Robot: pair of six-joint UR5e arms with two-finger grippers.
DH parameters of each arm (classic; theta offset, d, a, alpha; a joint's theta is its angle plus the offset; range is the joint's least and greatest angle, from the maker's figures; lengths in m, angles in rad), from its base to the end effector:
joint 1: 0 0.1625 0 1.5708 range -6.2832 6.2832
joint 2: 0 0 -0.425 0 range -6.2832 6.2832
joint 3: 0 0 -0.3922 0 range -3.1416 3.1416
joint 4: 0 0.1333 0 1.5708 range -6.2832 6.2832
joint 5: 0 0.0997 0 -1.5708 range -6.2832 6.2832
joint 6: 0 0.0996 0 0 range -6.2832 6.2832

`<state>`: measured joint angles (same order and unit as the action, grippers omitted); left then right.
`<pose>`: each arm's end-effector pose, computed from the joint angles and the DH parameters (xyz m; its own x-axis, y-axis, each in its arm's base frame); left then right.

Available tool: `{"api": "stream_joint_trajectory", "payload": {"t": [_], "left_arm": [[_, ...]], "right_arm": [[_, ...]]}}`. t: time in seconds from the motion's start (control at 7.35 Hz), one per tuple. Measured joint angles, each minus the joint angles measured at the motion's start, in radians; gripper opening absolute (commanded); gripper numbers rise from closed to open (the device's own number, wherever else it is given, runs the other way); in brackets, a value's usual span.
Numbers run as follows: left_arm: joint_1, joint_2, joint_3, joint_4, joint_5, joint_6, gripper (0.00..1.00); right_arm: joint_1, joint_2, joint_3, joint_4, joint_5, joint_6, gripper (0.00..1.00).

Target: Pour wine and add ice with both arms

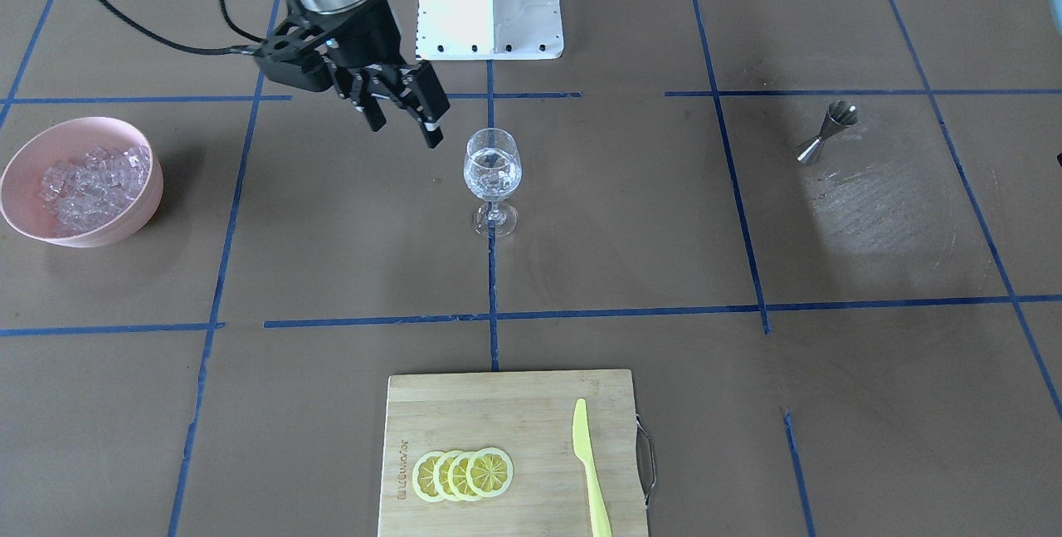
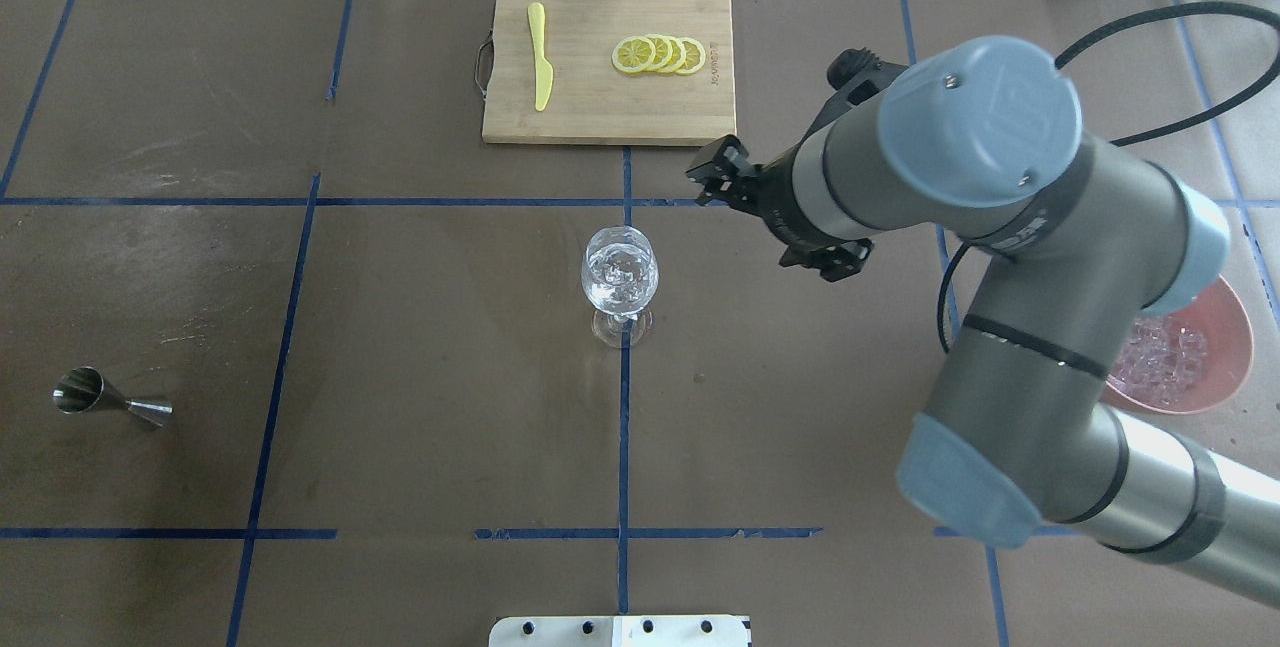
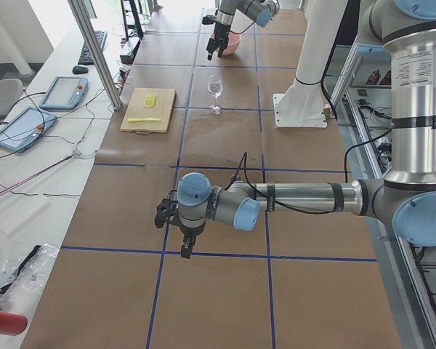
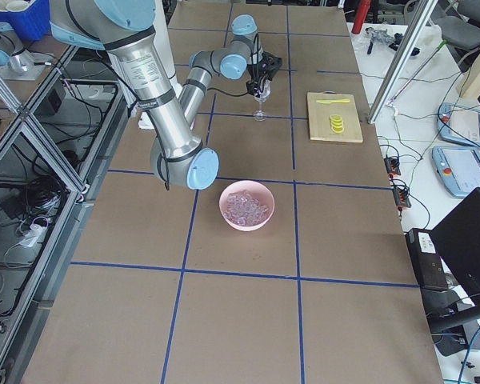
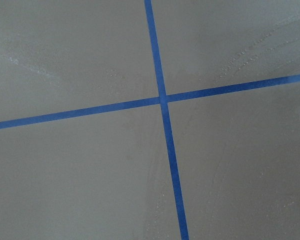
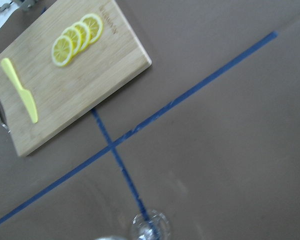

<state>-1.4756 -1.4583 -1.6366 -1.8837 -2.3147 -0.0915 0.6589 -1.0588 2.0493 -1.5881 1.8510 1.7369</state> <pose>-0.0219 -0.4637 0.6476 0.7210 0.1585 -0.6746 -0.0259 0.9790 0.2023 -0.3768 -0.4255 0.1764 0.3714 0.4885 0.7896 -0.4756 0.8305 -0.2901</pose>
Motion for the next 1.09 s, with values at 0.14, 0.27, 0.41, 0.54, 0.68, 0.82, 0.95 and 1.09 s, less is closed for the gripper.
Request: {"api": "stream_joint_trajectory", "payload": {"t": [0.14,0.27,0.41,0.54,0.68,0.82,0.95,1.09], "left_arm": [[0.000,-0.001,-0.019,0.015,-0.015,-0.003,1.00],[-0.001,-0.006,-0.057,0.077,-0.031,-0.002,1.00],[-0.002,-0.014,-0.101,0.168,-0.038,0.019,1.00],[-0.003,-0.018,-0.128,0.242,-0.041,0.058,1.00],[-0.019,-0.027,-0.136,0.302,-0.042,0.098,1.00],[-0.055,-0.041,-0.132,0.345,-0.043,0.128,1.00],[-0.101,-0.049,-0.126,0.369,-0.043,0.155,1.00],[-0.138,-0.036,-0.128,0.378,-0.044,0.186,1.00]], "right_arm": [[0.097,-0.072,0.008,0.001,0.086,-0.133,1.00],[0.202,-0.146,0.006,0.000,0.164,-0.302,1.00],[0.299,-0.208,-0.006,-0.002,0.227,-0.471,1.00],[0.388,-0.253,-0.028,-0.004,0.282,-0.618,1.00],[0.474,-0.293,-0.051,-0.007,0.332,-0.752,1.00],[0.553,-0.334,-0.068,-0.015,0.372,-0.891,1.00],[0.629,-0.369,-0.082,-0.058,0.396,-1.069,1.00],[0.700,-0.387,-0.104,-0.145,0.405,-1.302,1.00]]}}
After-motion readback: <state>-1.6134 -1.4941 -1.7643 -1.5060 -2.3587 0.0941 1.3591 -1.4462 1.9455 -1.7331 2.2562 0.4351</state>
